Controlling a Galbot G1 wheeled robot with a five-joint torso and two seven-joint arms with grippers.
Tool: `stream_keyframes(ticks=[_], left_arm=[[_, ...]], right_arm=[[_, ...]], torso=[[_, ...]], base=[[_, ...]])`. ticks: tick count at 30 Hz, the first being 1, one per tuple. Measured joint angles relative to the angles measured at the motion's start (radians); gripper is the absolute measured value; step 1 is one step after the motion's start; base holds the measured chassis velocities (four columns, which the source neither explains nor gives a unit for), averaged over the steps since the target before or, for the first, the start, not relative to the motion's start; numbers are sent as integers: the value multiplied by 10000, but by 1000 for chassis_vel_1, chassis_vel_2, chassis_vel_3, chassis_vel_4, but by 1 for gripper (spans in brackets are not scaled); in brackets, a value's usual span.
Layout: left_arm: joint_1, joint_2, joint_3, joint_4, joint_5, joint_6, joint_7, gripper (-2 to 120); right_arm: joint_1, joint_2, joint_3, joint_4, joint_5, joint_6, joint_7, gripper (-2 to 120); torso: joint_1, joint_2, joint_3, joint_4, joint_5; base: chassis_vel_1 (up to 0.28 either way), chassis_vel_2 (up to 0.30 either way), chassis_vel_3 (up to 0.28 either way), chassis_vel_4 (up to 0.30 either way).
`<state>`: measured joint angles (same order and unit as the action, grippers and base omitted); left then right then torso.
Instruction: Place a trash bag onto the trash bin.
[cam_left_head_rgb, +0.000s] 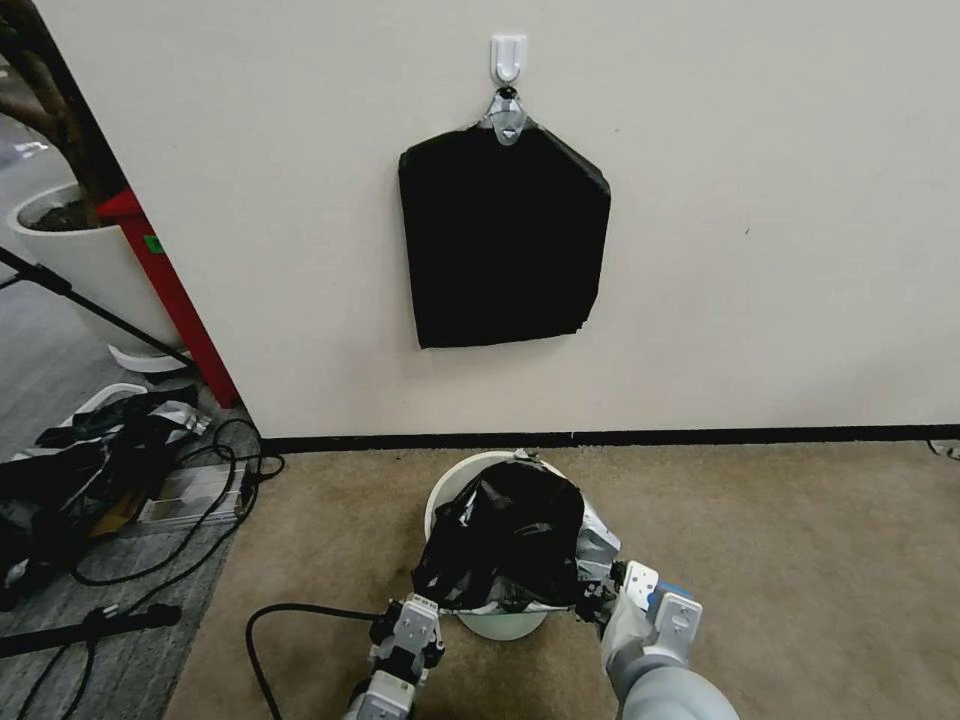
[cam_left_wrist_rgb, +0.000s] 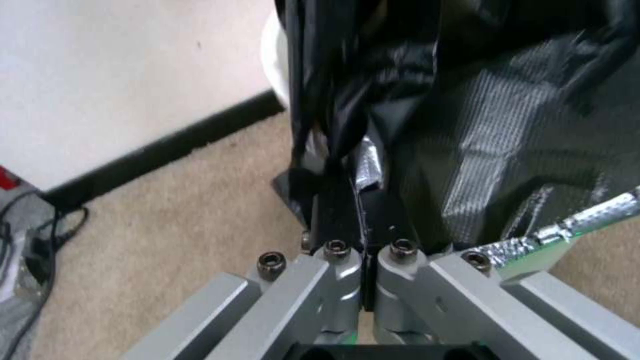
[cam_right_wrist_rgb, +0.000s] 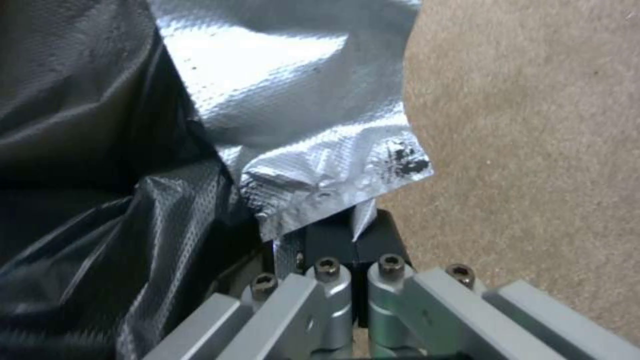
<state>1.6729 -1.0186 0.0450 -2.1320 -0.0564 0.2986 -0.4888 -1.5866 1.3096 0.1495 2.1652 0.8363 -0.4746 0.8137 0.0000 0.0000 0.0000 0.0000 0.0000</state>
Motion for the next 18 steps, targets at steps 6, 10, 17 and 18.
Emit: stream_keyframes(ticks=[6, 10, 17, 18], left_arm=[[-267, -72, -206, 540, -216, -172, 37, 0], [-410, -102, -340, 677, -302, -309, 57, 0], [-589, -210, -418, 814, -545, -467, 14, 0], [-645, -241, -416, 934, -585, -578, -35, 0]], right_arm=[[276, 61, 21, -601, 91, 69, -276, 0], [442, 119, 66, -1023, -58, 254, -593, 0], [652, 108, 128, -1518, -316, 532, -1151, 0], [677, 94, 138, -1644, -376, 635, -1304, 0]], torso=[[0, 0, 0, 0, -1], [0, 0, 0, 0, 0], [0, -1, 0, 0, 0], [0, 0, 0, 0, 0]], base=[[0, 0, 0, 0], [0, 0, 0, 0], [0, 0, 0, 0], [0, 0, 0, 0]])
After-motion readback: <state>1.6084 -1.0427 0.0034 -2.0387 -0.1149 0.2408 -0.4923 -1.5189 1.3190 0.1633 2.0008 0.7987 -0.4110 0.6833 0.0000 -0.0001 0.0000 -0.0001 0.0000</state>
